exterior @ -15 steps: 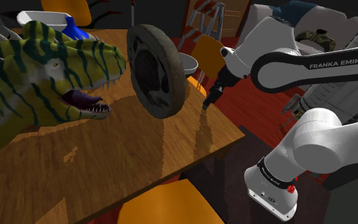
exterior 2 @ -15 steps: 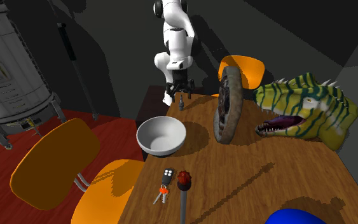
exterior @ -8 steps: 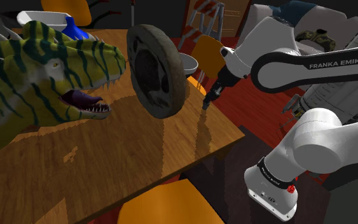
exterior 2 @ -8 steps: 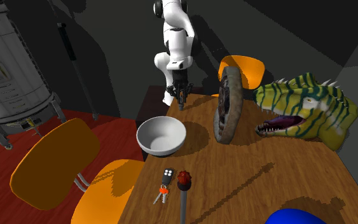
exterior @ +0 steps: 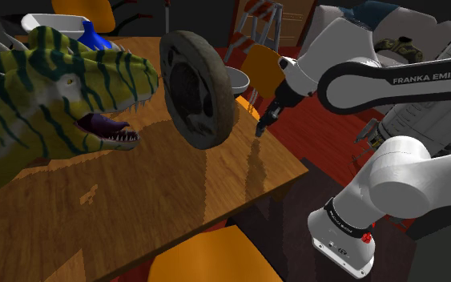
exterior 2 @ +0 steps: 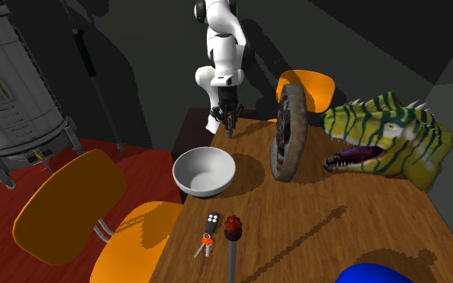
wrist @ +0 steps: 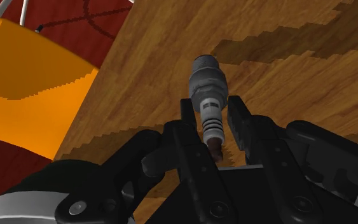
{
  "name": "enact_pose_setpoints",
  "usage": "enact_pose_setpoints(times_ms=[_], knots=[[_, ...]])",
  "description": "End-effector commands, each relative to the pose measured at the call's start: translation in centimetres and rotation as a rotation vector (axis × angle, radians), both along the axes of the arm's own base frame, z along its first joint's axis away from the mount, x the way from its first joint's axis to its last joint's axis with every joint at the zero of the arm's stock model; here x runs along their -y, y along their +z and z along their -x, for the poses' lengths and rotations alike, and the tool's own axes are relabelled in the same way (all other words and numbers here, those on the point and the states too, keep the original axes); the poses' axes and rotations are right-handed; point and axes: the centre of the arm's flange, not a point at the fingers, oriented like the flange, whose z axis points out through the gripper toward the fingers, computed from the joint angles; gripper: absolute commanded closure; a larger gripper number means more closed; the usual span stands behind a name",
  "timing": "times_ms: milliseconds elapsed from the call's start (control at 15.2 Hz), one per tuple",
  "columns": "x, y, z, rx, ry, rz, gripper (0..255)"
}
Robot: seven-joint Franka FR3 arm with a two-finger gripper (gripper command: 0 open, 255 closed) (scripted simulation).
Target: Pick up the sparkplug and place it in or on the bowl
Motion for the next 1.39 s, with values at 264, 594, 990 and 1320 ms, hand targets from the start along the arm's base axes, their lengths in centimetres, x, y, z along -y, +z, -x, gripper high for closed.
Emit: enact_pose_setpoints(times_ms=[264,594,990,1320], knots=[[0.0,3.0,0.0,0.000,0.000,0.000,255],[0.0,5.7,0.0,0.000,0.000,0.000,255],[0.0,8.8,0.0,0.000,0.000,0.000,255],[0.0,11.5,0.0,0.000,0.000,0.000,255]])
